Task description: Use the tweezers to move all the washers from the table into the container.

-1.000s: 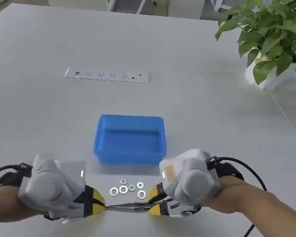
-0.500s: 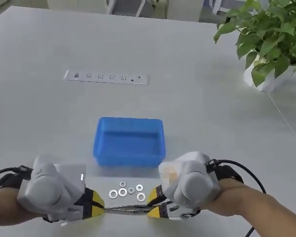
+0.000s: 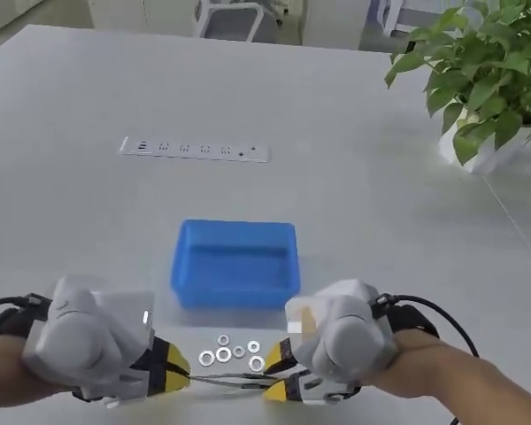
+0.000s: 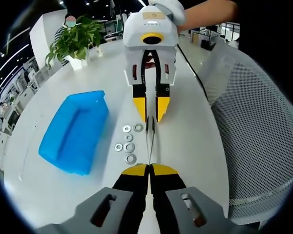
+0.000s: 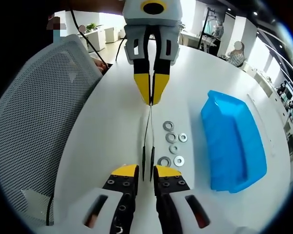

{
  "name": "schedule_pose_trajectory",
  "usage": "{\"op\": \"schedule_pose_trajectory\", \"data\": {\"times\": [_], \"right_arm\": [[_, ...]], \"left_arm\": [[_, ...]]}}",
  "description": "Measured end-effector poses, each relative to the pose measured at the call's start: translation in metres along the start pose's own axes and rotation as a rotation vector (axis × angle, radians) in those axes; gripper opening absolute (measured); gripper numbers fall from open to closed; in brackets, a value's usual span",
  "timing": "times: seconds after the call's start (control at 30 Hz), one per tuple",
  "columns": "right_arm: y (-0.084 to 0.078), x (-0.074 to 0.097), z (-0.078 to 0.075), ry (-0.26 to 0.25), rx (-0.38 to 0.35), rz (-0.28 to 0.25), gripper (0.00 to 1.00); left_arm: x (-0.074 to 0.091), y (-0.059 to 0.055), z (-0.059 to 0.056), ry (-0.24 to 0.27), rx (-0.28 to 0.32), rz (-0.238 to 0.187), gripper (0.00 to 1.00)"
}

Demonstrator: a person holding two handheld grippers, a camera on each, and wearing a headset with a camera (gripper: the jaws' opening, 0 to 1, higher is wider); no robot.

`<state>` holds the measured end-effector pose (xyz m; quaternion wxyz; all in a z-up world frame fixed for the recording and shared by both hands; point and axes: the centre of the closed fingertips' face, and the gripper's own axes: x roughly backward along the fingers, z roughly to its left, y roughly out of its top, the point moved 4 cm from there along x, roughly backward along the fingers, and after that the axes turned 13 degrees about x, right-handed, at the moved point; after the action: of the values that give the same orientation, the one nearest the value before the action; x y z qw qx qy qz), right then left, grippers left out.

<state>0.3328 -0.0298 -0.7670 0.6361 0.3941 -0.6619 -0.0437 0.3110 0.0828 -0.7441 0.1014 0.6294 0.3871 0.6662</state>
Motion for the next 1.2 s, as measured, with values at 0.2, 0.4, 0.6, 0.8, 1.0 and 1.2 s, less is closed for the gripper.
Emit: {"op": "schedule_pose_trajectory", "data": {"times": [0.2, 0.4, 0.6, 0.8, 1.0, 1.2], "right_arm": [[0.008, -0.001, -0.002, -0.004, 0.0, -0.017, 0.14], [0.011, -0.002, -0.003, -0.006, -0.004, -0.028, 0.15], [0.015, -0.004, -0.003, -0.003, -0.005, -0.034, 0.15], [0.019, -0.006, -0.004, -0.008, -0.016, -0.043, 0.14], [0.02, -0.006, -0.004, -0.013, -0.026, -0.048, 0.12], [0.025, -0.005, -0.006, -0.024, -0.037, -0.06, 0.12]], "left_arm": [[0.009, 0.011, -0.002, -0.001, -0.011, -0.014, 0.05], [0.013, 0.02, -0.005, -0.009, -0.024, -0.022, 0.05], [0.019, 0.031, -0.006, -0.016, -0.031, -0.036, 0.05], [0.024, 0.041, -0.009, -0.025, -0.038, -0.046, 0.05], [0.026, 0.051, -0.011, -0.033, -0.051, -0.056, 0.05], [0.031, 0.062, -0.013, -0.041, -0.054, -0.077, 0.05]]}}
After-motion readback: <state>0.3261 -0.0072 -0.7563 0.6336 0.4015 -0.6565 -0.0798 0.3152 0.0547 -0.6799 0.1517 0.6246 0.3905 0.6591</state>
